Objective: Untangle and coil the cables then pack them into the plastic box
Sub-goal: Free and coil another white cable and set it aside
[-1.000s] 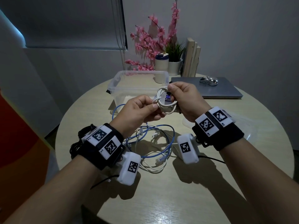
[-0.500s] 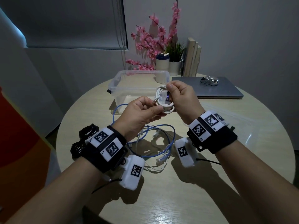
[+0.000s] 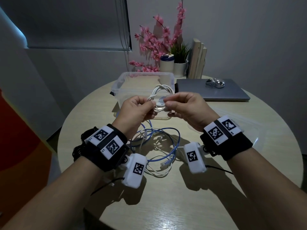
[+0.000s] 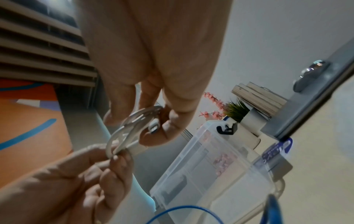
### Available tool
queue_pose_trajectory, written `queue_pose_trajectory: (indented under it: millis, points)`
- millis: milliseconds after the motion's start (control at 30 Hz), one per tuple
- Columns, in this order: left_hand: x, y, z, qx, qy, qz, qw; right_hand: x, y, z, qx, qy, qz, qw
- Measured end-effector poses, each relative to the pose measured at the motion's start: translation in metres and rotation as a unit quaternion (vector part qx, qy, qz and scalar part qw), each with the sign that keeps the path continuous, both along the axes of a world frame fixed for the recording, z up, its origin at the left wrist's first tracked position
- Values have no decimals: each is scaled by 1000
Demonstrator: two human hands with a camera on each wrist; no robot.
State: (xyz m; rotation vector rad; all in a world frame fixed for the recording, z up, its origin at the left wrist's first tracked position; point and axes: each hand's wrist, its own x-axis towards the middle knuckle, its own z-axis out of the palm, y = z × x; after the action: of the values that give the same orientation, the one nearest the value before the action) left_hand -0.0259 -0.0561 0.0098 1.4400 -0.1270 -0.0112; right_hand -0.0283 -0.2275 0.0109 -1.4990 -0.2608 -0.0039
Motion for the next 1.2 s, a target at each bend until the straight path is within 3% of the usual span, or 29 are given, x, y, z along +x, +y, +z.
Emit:
queue_pose_trajectory:
  millis: [133,267,433,733,933,1200]
  points:
    - [3,2,-1,21,-6,3,1000,4,2,1,-124,-37,-34,991]
    - [1,4,-3,6,-10,-28,1000,5,1,2,-174,-51,-26,983]
    - [2,7,-1,25,-13,-63,998,6,-3,1,-161,-33,-16,986]
    - [-1,5,-1,73,-6,-31,997,5,6,-5,-140,1,-7,990]
    - [-1,0,-3,29,13,-10,999,2,8,-2,-140,-2,-6,990]
    - [-5,-1,-3,-44,34,-27,998,2,4,6,-220,-21,-31,975]
